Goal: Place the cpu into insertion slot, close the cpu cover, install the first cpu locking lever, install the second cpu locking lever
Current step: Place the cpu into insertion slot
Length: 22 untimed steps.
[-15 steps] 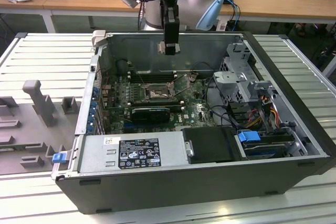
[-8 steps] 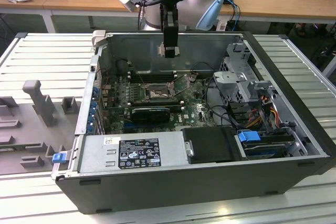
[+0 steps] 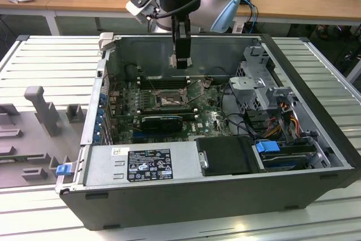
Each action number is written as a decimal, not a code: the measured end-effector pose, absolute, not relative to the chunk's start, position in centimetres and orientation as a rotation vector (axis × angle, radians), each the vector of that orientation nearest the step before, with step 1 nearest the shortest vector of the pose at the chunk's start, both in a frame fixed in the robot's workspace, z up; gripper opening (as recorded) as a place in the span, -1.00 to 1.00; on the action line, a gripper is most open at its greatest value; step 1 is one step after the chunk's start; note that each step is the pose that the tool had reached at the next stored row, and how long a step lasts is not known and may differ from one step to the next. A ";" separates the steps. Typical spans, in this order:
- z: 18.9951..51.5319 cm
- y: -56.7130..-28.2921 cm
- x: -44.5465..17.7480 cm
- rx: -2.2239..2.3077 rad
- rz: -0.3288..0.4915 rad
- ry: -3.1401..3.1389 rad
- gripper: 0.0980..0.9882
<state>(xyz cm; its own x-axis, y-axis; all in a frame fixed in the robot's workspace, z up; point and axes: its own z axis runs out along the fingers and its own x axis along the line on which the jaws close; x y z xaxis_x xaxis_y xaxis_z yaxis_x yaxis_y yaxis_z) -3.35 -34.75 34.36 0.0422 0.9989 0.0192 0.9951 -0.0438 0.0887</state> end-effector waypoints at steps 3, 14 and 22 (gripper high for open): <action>33.8 -34.7 -3.4 2.232 0.114 2.138 -0.03; 31.8 -34.6 -3.4 2.232 0.114 2.138 -0.03; 30.2 -34.6 -3.4 2.232 0.113 2.139 -0.03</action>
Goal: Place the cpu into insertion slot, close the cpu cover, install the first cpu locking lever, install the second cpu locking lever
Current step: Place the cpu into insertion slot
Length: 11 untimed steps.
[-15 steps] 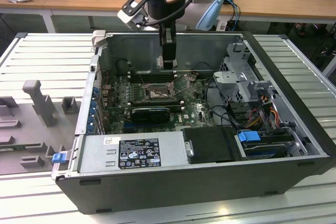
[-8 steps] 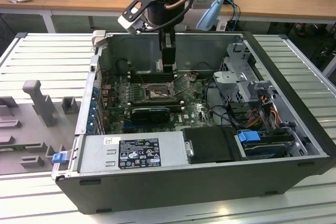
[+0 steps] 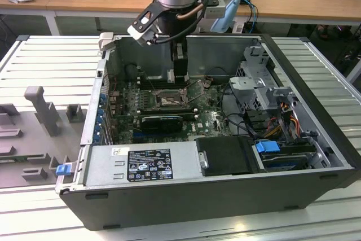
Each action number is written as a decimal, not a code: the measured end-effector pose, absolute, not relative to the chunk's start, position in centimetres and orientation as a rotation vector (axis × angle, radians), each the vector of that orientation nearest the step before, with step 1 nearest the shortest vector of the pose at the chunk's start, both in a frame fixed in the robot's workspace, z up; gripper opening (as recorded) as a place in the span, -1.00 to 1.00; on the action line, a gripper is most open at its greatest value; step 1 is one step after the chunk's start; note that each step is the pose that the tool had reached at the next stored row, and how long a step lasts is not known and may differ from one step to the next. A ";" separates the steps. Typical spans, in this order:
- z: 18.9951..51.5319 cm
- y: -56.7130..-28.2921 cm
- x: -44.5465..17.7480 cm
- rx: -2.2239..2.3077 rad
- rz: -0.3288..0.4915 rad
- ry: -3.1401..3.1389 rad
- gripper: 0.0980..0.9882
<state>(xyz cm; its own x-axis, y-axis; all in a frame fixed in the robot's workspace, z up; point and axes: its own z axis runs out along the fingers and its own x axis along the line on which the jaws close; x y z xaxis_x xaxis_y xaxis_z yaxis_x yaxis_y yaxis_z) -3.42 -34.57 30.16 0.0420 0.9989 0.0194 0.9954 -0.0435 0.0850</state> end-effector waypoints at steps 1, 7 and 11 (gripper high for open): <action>29.9 -34.6 -3.4 2.232 0.113 2.139 -0.03; 29.5 -34.6 -3.4 2.232 0.112 2.139 -0.03; 29.3 -34.6 -3.4 2.232 0.113 2.139 -0.03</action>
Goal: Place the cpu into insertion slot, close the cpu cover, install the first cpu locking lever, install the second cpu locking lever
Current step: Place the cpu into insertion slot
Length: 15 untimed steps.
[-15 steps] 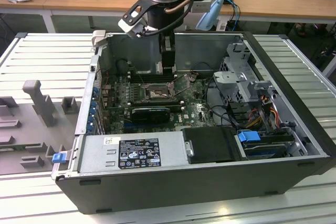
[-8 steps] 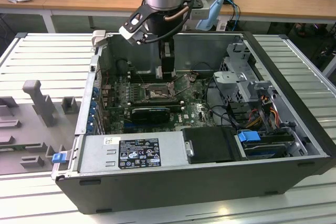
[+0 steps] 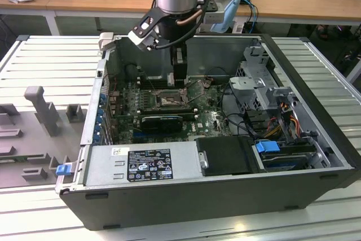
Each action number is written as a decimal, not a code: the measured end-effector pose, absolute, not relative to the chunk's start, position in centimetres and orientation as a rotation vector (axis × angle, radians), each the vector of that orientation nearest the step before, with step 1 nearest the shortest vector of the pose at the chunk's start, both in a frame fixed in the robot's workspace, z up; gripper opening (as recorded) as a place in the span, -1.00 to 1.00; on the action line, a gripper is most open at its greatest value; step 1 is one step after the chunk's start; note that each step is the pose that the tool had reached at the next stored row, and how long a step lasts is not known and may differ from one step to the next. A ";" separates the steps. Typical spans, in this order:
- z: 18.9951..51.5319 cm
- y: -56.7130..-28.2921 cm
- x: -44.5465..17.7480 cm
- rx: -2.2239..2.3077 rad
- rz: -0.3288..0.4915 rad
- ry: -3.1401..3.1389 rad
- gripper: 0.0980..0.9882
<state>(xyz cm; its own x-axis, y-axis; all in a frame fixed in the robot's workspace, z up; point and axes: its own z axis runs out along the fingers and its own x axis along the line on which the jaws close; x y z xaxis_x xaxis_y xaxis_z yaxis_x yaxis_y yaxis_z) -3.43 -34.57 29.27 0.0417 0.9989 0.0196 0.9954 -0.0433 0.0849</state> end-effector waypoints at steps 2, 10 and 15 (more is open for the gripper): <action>29.2 -34.6 -3.4 2.232 0.113 2.139 -0.03; 28.5 -34.6 -3.4 2.232 0.113 2.139 -0.03; 28.1 -34.6 -3.4 2.232 0.113 2.139 -0.03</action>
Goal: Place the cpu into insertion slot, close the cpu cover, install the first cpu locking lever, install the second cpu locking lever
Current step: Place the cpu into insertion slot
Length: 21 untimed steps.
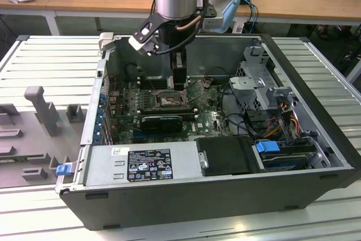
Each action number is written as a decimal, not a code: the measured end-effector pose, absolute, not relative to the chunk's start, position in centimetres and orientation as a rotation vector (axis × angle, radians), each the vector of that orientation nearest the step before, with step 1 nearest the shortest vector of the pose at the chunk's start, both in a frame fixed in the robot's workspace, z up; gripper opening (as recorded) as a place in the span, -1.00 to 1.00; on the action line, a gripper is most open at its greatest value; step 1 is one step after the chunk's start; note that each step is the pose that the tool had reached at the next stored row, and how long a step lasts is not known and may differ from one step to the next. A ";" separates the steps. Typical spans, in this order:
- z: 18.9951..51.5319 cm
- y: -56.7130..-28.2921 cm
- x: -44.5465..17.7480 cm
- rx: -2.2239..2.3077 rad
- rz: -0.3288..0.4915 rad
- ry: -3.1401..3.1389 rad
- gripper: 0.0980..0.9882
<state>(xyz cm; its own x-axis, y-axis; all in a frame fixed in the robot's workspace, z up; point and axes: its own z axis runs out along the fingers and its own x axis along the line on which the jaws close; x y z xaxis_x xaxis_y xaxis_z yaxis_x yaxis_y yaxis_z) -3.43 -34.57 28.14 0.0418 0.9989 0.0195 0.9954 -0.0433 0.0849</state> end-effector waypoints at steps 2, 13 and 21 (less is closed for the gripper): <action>28.0 -34.6 -3.4 2.232 0.113 2.139 -0.03; 26.8 -34.4 -3.5 2.234 0.111 2.140 -0.03; 26.0 -34.4 -3.5 2.236 0.106 2.142 -0.03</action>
<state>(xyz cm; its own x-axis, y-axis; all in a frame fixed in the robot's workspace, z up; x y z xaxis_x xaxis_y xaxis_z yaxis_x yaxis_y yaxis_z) -3.45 -34.42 26.04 0.0419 0.9989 0.0192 0.9960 -0.0433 0.0784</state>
